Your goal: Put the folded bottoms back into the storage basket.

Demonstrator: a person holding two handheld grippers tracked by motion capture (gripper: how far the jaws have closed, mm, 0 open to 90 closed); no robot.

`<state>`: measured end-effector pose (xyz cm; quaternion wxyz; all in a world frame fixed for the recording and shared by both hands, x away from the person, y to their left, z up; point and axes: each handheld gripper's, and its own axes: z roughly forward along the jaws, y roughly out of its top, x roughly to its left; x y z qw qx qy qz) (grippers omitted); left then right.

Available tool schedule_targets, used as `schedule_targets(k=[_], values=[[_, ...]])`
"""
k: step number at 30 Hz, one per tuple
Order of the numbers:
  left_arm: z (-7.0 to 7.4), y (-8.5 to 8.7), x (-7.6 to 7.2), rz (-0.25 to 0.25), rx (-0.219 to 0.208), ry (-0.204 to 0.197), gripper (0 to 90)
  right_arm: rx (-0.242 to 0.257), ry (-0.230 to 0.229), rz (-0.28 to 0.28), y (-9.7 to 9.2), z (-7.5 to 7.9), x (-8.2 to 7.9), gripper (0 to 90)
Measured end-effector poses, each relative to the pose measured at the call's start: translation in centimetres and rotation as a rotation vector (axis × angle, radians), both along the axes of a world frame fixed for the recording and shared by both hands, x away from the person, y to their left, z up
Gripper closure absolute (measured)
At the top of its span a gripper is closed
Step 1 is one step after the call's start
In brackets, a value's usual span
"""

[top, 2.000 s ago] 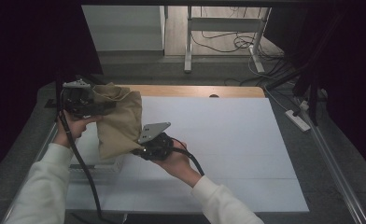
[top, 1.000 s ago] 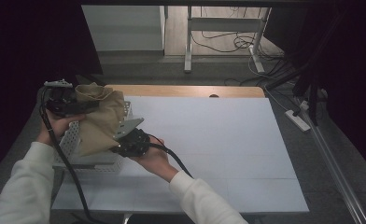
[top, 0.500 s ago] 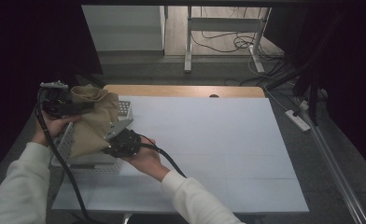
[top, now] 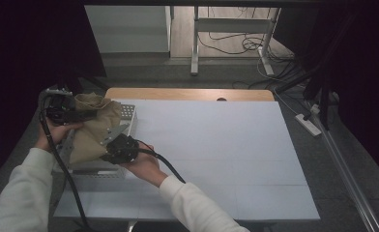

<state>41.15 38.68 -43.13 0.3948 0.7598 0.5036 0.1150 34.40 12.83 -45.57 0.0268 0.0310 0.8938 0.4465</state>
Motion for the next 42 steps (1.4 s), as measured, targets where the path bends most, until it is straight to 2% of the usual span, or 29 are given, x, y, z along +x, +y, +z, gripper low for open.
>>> schedule_targets(k=[14, 37, 38, 39, 40, 41, 42], values=[[-1.8, -0.1, 0.9, 0.002, 0.013, 0.044, 57.2, -0.020, 0.027, -0.007, 0.8, -1.2, 0.4, 78.6], [-2.2, -0.8, 1.5, -0.013, 0.018, 0.054, 55.8, -0.019, 0.044, -0.010, 0.9, -1.6, 0.7, 78.5], [-2.2, -0.9, 1.6, -0.003, 0.026, 0.057, 53.3, -0.019, 0.047, -0.011, 0.9, -1.6, 0.7, 78.1], [-2.2, -1.0, 1.6, 0.008, 0.037, 0.057, 43.1, -0.019, 0.048, -0.013, 1.0, -1.7, 0.6, 74.3], [-2.1, -1.3, 1.7, 0.056, 0.066, 0.042, 32.7, -0.020, 0.044, -0.010, 1.0, -1.7, 0.6, 67.8], [-1.8, -1.4, 1.7, 0.084, 0.072, 0.024, 15.5, -0.005, 0.048, -0.015, 1.1, -1.7, 0.6, 51.6], [-1.5, -1.5, 1.5, 0.096, 0.059, 0.001, 11.5, 0.005, 0.039, -0.034, 1.2, -1.7, 0.5, 42.3]])
